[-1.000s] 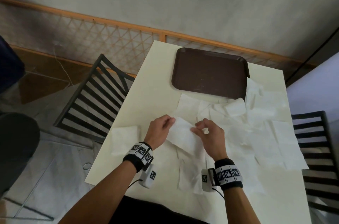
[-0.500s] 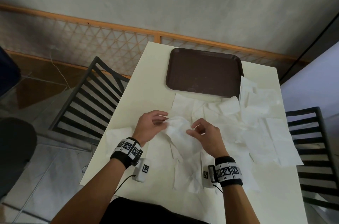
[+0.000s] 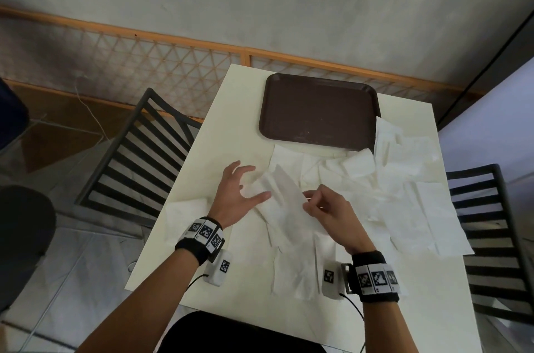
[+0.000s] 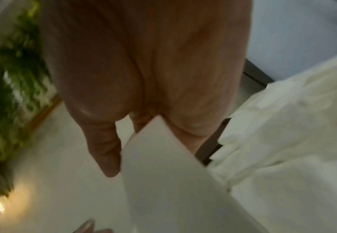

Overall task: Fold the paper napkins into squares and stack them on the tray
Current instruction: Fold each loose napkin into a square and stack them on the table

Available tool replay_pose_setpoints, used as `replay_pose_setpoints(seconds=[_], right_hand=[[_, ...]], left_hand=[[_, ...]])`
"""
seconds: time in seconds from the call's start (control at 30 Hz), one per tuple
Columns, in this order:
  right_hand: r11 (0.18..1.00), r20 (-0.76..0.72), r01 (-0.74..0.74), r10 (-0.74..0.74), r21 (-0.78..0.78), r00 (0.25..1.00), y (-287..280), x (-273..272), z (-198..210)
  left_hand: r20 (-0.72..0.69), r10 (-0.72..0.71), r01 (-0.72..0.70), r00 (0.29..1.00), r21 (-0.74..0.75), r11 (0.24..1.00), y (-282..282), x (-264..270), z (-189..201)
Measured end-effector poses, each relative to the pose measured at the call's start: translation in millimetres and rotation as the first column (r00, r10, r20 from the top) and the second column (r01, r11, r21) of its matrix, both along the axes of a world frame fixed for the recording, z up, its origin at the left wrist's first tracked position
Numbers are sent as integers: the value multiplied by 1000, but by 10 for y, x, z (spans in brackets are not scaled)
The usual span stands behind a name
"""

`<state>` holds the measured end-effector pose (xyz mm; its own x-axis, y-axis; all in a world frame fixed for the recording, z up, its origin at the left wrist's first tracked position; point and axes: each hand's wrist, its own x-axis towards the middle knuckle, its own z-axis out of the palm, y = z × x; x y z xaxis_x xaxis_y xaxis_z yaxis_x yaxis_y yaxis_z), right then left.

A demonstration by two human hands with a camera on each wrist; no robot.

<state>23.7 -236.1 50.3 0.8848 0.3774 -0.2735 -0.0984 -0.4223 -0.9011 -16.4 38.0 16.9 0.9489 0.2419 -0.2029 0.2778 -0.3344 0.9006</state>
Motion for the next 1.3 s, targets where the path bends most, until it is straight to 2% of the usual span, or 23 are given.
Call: replay_pose_setpoints(seconds=[0.1, 0.17, 0.2, 0.27, 0.3, 0.33, 0.43, 0.5, 0.57, 0.73, 0.87, 0.97, 1.1, 1.2, 1.3], right_hand=[[979, -70, 51, -38, 195, 997, 152, -32, 278], [932, -90, 139, -116, 335, 989, 306, -65, 417], [893, -110, 189, -157, 408, 981, 377, -85, 474], [823, -134, 227, -184, 520, 974, 491, -140, 567], [800, -143, 228, -178, 555, 974, 540, -164, 590], [784, -155, 224, -164, 579, 974, 583, -186, 596], [776, -189, 257, -179, 576, 965, 725, -244, 570], [793, -183, 269, -201, 546, 962, 823, -261, 535], [811, -128, 222, -182, 541, 975, 916, -277, 493], [736, -56, 213, -232, 642, 971, 1123, -310, 504], [673, -67, 164, -168, 721, 984, 1237, -313, 575], [692, -56, 155, -162, 705, 985, 1330, -303, 606], [697, -81, 175, -166, 695, 983, 1455, -319, 620], [702, -78, 155, -140, 695, 987, 1509, -337, 639], [719, -91, 153, -125, 678, 988, 1547, -384, 648]], left_hand=[[-12, 22, -22, 1000, -72, 997, -121, -35, 286], [-81, 11, -27, 997, -204, 979, -158, -67, 461], [-115, -8, -30, 993, -325, 945, -167, -81, 539], [-127, -56, -31, 990, -593, 804, -176, -105, 707], [-106, -58, -25, 993, -652, 758, -169, -120, 794], [-75, -35, -24, 997, -662, 749, -159, -136, 883], [77, 84, -33, 993, -503, 863, -40, -187, 1002], [158, 88, -29, 984, -346, 938, 80, -239, 1036], [183, 66, -18, 981, -249, 968, 189, -306, 1103], [270, -18, 66, 963, -167, 984, 486, -512, 1325], [369, -86, 123, 926, -78, 989, 713, -633, 1397], [402, -106, 134, 909, -42, 990, 760, -686, 1469], [434, -74, 136, 898, -113, 984, 814, -747, 1479], [429, -64, 137, 901, -143, 980, 854, -804, 1490], [411, -69, 126, 909, -112, 986, 904, -874, 1477]])
